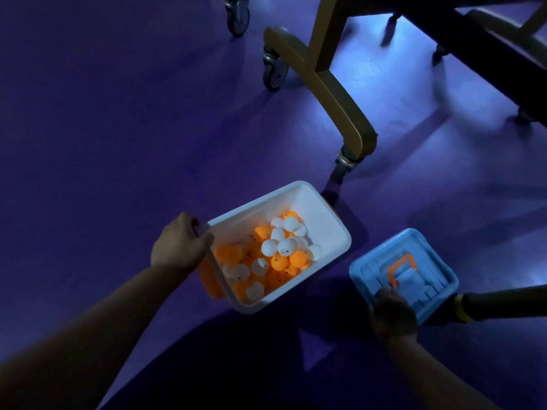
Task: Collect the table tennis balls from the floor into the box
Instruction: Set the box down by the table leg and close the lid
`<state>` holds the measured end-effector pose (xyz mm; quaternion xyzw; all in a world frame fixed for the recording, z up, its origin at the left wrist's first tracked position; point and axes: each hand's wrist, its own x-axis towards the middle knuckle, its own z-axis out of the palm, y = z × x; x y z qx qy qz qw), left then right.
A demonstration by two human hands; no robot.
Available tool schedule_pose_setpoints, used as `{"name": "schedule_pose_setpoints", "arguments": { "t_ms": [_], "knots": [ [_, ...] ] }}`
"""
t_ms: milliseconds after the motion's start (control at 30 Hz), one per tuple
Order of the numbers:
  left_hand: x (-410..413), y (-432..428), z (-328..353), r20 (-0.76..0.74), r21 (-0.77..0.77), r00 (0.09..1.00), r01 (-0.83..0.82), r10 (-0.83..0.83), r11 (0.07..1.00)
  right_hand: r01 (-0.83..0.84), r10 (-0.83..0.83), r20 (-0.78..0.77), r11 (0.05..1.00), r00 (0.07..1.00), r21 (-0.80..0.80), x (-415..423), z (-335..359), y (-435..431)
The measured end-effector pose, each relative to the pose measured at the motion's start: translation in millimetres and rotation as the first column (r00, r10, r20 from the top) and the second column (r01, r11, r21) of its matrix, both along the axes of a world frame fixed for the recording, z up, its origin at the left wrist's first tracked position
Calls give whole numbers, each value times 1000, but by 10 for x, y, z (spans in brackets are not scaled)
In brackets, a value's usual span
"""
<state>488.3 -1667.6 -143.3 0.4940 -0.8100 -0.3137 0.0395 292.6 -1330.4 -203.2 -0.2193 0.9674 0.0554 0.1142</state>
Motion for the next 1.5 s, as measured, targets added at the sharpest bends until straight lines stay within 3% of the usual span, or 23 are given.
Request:
{"name": "schedule_pose_setpoints", "arguments": {
  "t_ms": [100,167,200,267,367,533,633,800,1067,1200,1300,1400,1500],
  "knots": [
    [25,-20,-34,-53,151,997,-52,61,987,68,-76,-16,959,997,-276,61,154,-102],
    [25,-25,-30,-142,225,983,-79,113,971,88,-144,-72,856,987,-509,109,393,-303],
    [28,-30,-25,-176,258,974,-93,141,962,140,-192,-29,805,981,-576,149,522,-414],
    [38,-47,-12,-238,337,945,-136,225,932,86,-166,-68,767,984,-636,234,731,-623],
    [77,-94,-9,-289,464,884,-207,368,861,-112,24,-142,748,990,-654,491,1022,-995],
    [210,-61,47,-283,589,872,-170,399,790,-359,357,-109,774,928,-522,979,1286,-1635],
    [298,-44,57,-246,662,852,-201,462,722,-441,461,-51,802,886,-402,1201,1270,-1940],
    [436,0,81,-212,669,863,-214,459,712,-472,526,24,781,850,-409,1413,1107,-2188],
    [531,107,67,-213,680,920,-102,328,726,-377,513,103,738,852,-559,1384,841,-2154],
    [534,289,34,-195,745,941,-41,277,665,-307,335,-77,716,939,-627,1026,847,-2011],
    [495,484,56,-223,767,956,52,189,640,-255,199,-159,771,967,-583,704,832,-1854],
    [381,528,-10,-214,768,933,-22,288,640,-145,79,-138,802,987,-579,460,808,-1707],
    [315,437,-21,-176,624,923,-164,341,764,-66,10,-97,802,995,-594,355,780,-1592]
  ]
}}
